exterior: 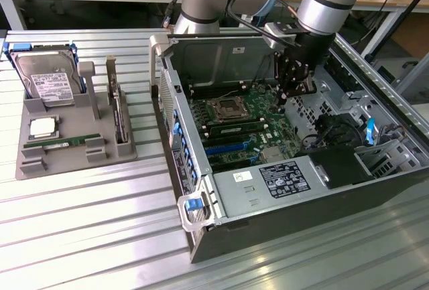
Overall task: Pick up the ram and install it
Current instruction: 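Insert the ram into the slot, then press down the ram until it locks into place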
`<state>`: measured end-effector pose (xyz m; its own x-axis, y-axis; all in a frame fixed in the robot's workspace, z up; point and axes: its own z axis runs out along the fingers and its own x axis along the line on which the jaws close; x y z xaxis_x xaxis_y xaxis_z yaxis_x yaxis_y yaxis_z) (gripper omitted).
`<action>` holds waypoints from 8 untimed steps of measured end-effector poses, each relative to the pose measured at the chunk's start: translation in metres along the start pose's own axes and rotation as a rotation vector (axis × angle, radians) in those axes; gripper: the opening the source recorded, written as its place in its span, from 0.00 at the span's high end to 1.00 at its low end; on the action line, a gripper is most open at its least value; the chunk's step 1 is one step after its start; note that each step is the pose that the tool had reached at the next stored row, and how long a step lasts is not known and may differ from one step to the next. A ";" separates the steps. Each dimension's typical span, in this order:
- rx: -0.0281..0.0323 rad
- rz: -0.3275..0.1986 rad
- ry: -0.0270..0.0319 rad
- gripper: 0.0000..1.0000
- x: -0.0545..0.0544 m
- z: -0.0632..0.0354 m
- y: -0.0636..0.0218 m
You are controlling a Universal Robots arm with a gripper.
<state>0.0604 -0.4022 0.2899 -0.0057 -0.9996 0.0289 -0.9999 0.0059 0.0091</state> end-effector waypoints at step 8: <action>0.0000 0.000 0.0000 0.89 0.000 0.0001 0.0023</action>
<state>0.0581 -0.4022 0.2898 -0.0056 -0.9996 0.0289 -0.9999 0.0058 0.0091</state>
